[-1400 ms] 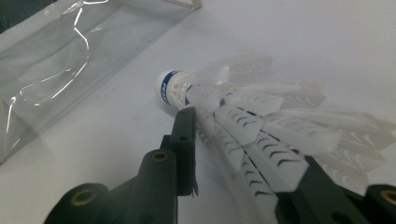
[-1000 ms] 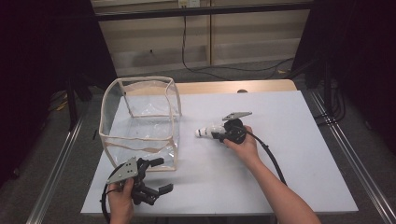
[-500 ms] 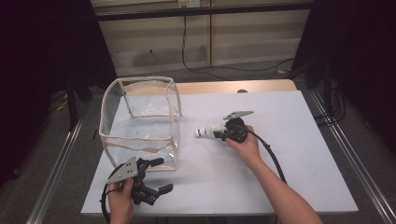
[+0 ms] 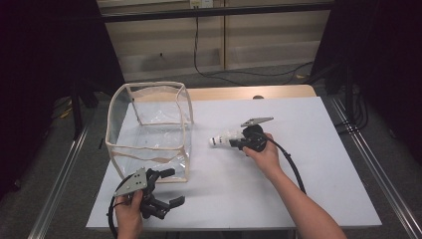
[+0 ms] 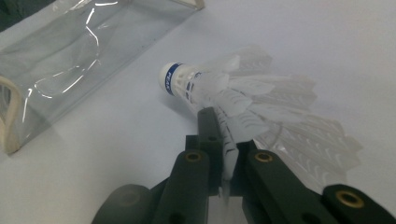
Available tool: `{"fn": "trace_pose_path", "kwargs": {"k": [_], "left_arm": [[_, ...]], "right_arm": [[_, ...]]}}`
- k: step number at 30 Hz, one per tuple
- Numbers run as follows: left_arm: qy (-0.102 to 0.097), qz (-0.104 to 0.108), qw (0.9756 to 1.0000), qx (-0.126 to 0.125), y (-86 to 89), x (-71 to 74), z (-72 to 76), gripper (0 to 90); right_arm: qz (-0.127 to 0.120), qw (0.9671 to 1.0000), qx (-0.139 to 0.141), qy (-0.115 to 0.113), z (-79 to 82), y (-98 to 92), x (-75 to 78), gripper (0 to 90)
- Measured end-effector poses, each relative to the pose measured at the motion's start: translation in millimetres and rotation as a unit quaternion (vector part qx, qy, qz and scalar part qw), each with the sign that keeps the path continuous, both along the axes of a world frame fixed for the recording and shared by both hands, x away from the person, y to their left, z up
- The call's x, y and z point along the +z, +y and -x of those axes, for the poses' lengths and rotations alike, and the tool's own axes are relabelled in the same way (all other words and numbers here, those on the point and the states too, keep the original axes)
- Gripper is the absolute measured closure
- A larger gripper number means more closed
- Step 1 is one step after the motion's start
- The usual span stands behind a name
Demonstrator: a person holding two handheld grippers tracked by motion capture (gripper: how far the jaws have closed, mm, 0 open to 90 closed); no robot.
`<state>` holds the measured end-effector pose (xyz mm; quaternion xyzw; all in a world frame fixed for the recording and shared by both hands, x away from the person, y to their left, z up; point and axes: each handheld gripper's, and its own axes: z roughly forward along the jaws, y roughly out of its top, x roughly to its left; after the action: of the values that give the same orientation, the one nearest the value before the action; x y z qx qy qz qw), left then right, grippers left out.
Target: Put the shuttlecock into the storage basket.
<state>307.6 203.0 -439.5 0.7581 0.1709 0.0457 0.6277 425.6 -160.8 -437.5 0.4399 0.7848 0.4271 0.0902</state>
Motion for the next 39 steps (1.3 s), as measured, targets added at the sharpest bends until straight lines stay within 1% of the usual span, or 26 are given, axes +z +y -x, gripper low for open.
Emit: {"fn": "trace_pose_path", "kwargs": {"k": [4,12,19,23,26,29,33,39], "left_arm": [[0.0,0.001,1.0,-0.001,0.3,0.4,0.0,2.8],[-0.001,0.002,1.0,0.001,0.9,0.3,-0.3,2.8],[-0.001,0.002,1.0,0.0,0.7,0.8,0.0,2.8],[-0.002,0.002,1.0,0.0,0.7,0.8,0.0,2.8],[-0.002,0.001,1.0,0.002,1.2,0.6,-0.2,2.8],[-0.002,0.004,1.0,0.003,1.5,1.1,0.1,2.8],[-0.002,0.004,1.0,0.003,1.7,1.2,0.1,2.8],[-0.002,0.004,1.0,0.003,1.6,1.2,0.1,2.8]], "right_arm": [[-0.001,1.0,0.0,-0.002,0.7,-2.5,2.8,89.1],[-0.009,0.9999,-0.005,-0.006,3.2,-9.0,14.3,89.1],[-0.007,0.9999,-0.004,-0.011,5.2,-13.2,26.9,89.1],[-0.006,0.9999,0.002,-0.012,6.8,-12.9,33.2,89.1],[0.0,0.9999,0.007,-0.013,7.7,-12.3,36.4,89.1],[-0.003,0.9999,0.004,-0.014,8.8,-12.0,41.3,89.1],[0.001,0.9998,0.007,-0.019,9.4,-12.7,46.6,89.1],[0.002,0.9998,0.007,-0.018,11.2,-15.2,52.4,89.1]]}}
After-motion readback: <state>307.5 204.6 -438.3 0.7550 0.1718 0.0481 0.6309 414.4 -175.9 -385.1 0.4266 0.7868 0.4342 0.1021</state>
